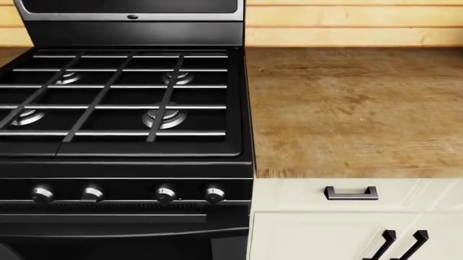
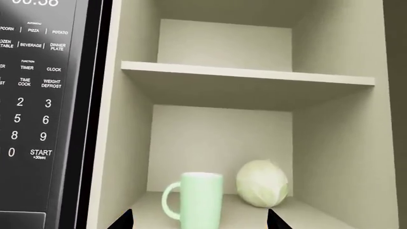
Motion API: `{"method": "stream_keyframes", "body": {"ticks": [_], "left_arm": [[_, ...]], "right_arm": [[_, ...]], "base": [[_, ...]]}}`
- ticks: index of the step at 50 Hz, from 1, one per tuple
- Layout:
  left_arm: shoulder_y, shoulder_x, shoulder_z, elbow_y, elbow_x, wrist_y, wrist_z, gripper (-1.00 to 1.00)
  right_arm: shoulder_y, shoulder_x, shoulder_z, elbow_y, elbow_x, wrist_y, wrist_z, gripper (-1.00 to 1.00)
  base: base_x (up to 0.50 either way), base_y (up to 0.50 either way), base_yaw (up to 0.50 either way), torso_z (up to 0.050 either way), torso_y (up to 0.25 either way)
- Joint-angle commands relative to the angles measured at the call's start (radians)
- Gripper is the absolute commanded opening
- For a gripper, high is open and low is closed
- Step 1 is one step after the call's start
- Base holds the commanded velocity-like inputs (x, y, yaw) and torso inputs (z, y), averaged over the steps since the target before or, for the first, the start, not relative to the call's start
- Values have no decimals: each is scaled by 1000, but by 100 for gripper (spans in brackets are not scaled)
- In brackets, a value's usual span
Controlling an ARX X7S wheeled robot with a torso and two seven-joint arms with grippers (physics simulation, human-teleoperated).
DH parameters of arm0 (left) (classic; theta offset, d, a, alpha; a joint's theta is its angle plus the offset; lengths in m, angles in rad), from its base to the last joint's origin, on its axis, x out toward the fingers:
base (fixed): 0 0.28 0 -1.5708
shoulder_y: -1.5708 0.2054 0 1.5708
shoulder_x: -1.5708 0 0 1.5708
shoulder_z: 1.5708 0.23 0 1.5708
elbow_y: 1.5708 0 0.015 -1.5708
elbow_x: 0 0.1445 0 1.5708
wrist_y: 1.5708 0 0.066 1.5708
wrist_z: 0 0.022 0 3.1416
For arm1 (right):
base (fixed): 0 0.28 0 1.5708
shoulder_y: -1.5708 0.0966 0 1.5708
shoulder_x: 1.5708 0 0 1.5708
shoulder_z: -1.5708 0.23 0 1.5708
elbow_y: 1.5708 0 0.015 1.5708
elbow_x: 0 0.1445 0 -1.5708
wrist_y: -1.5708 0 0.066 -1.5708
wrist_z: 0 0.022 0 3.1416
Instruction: Pick the mug from the cabinet, place it under the coffee machine dispenser, and press the start button.
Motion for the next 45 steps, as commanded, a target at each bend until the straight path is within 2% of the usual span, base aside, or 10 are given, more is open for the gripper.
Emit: {"method": "stream_keyframes", "body": {"ticks": [1,15,26,45], "left_arm": [[9,-12,-20,16,-24,17,-4,100],[28,-7,-4,18,25,27,30,100],[-1,-46,-1,13,-57,39,-33,100],[48,-32,2,23,14,57,29,100]], "right_arm": [[-3,1,-14,0,-2,12,-2,100],[-12,3,-25,0,0,18,-1,100],[-17,4,-21,0,3,23,-1,100],[-8,6,-13,0,1,16,10,100]], "base": [[125,0,0,0,0],[123,0,0,0,0],[124,0,0,0,0],[124,0,0,0,0]]}}
